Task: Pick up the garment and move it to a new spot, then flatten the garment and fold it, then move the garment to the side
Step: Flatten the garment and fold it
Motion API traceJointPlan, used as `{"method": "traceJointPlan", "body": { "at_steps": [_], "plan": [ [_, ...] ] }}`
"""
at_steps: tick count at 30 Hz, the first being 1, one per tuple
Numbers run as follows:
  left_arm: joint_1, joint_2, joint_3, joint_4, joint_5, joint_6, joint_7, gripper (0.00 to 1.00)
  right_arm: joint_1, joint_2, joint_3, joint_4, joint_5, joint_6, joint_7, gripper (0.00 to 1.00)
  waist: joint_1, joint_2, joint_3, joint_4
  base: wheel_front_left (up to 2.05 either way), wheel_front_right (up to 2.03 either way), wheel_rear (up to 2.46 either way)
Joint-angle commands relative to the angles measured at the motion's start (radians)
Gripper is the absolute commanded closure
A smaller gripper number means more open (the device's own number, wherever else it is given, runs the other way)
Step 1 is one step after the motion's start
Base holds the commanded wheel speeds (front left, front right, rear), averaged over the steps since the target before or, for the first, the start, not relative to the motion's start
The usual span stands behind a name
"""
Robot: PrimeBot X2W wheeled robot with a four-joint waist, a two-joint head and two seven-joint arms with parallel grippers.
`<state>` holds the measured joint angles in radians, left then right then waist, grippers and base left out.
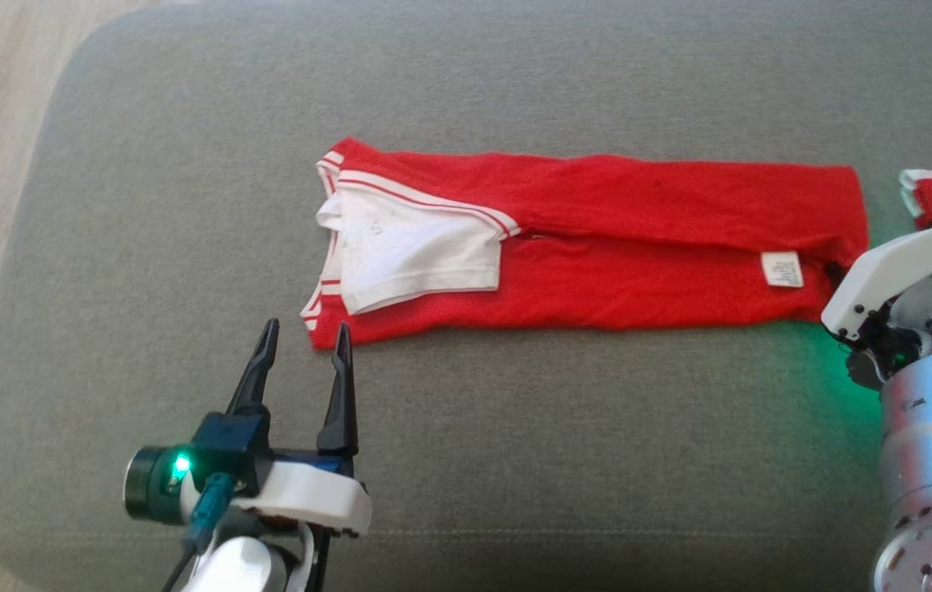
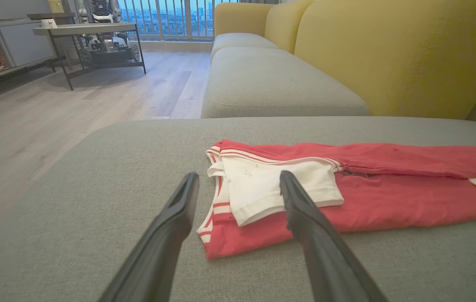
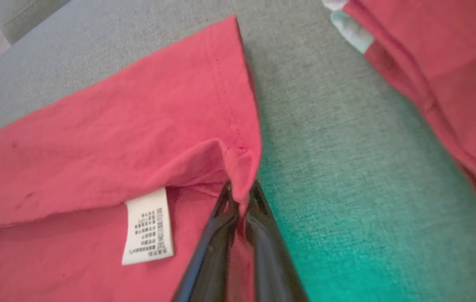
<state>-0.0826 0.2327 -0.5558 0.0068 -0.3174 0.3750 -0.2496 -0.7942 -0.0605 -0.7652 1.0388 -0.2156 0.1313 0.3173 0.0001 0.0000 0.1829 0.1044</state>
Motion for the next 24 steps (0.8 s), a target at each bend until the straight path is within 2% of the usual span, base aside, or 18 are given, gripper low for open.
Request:
{"method": "traceJointPlan", "body": {
  "at_steps": [1, 8, 15, 18, 24],
  "plan": [
    [-0.017, 0.008, 0.043, -0.033, 0.011, 0.000, -0.012, 0.00, -0.012, 0.001, 0.032, -0.039, 0.013, -0.001, -0.013, 1.00, -0.0001, 0.0000, -0.007, -0.019, 0.00, 0.00, 0.00],
    [-0.011, 0.016, 0.057, -0.040, 0.017, -0.008, -0.012, 0.00, -0.043, -0.053, 0.129, -0.140, 0.083, -0.001, -0.004, 1.00, -0.0001, 0.0000, -0.002, -0.059, 0.00, 0.00, 0.00],
    [-0.011, 0.020, 0.060, -0.046, 0.022, -0.011, -0.012, 0.00, -0.025, -0.124, 0.250, -0.334, 0.191, -0.001, 0.085, 1.00, -0.0001, 0.0000, 0.001, -0.084, 0.00, 0.00, 0.00],
    [-0.012, 0.021, 0.058, -0.049, 0.022, -0.012, -0.012, 0.00, -0.001, -0.121, 0.299, -0.433, 0.243, -0.001, 0.141, 1.00, -0.0001, 0.0000, 0.002, -0.087, 0.00, 0.00, 0.00],
    [-0.018, 0.020, 0.048, -0.049, 0.019, -0.018, -0.011, 0.00, 0.082, -0.065, 0.412, -0.644, 0.352, -0.001, 0.253, 1.00, -0.0001, 0.0000, 0.001, -0.065, 0.00, 0.00, 0.00]
  ]
}}
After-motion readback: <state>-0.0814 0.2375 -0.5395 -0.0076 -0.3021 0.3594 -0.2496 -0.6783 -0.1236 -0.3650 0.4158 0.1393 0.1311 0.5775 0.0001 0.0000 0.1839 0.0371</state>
